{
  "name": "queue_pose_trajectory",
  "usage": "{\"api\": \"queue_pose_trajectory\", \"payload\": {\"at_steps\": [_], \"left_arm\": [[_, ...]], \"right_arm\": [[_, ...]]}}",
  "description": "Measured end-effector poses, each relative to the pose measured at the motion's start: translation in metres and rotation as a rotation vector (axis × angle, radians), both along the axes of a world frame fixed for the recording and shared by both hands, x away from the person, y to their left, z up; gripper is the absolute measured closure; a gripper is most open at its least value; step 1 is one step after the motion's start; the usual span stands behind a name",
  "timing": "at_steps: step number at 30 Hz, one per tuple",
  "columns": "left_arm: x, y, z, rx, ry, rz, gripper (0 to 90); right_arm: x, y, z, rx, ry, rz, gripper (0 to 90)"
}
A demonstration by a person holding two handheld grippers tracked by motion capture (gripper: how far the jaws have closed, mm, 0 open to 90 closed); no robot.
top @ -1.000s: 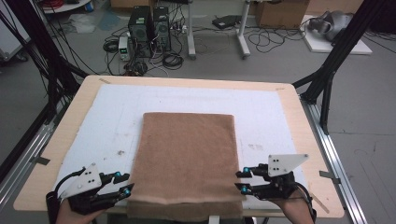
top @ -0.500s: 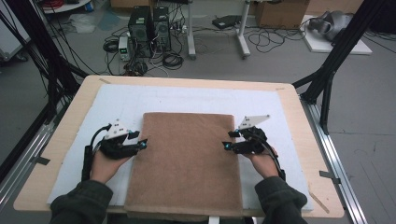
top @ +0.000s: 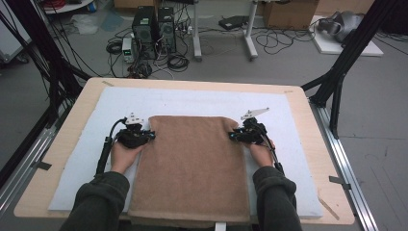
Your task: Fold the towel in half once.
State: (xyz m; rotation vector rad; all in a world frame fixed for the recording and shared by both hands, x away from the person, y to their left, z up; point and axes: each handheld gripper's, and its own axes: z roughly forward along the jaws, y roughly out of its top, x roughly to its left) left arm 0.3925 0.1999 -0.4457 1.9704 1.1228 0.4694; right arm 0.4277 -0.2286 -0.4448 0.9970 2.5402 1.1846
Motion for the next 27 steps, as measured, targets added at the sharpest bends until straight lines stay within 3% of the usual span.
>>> {"api": "queue_pose_trajectory", "payload": {"at_steps": [1,4,9,11,14,16,18,21,23,25,27], "left_arm": [[0.002,0.001,0.002,0.004,-0.014,0.009,84.2],[0.005,0.004,0.016,-0.041,-0.077,0.038,84.3],[0.014,0.001,0.055,-0.036,-0.18,0.054,84.4],[0.022,0.002,0.072,-0.01,-0.214,0.06,84.3],[0.035,0.006,0.085,-0.014,-0.218,0.056,82.4],[0.04,0.008,0.083,0.011,-0.193,0.073,64.9],[0.04,0.013,0.078,0.002,-0.157,0.061,57.9],[0.031,0.02,0.071,0.002,-0.144,0.041,55.8],[0.021,0.023,0.069,0.004,-0.148,0.017,54.9],[0.011,0.027,0.067,-0.002,-0.137,-0.006,54.1],[-0.002,0.03,0.066,-0.003,-0.154,-0.028,51.9]], "right_arm": [[0.001,0.0,0.001,-0.006,0.002,0.003,79.2],[0.003,0.0,0.012,-0.007,-0.038,-0.031,79.6],[0.011,0.003,0.05,-0.024,-0.126,-0.052,79.8],[0.015,0.004,0.068,-0.018,-0.16,-0.049,80.1],[0.023,0.005,0.087,-0.018,-0.215,-0.063,75.6],[0.027,0.005,0.087,-0.022,-0.245,-0.099,62.0],[0.032,0.001,0.078,0.007,-0.169,-0.114,52.4],[0.034,-0.003,0.066,-0.01,-0.06,-0.109,42.4],[0.031,-0.003,0.065,-0.001,-0.014,-0.091,39.8],[0.023,0.0,0.07,-0.028,-0.015,-0.064,39.7],[0.011,0.002,0.076,-0.019,-0.062,-0.037,40.5]]}}
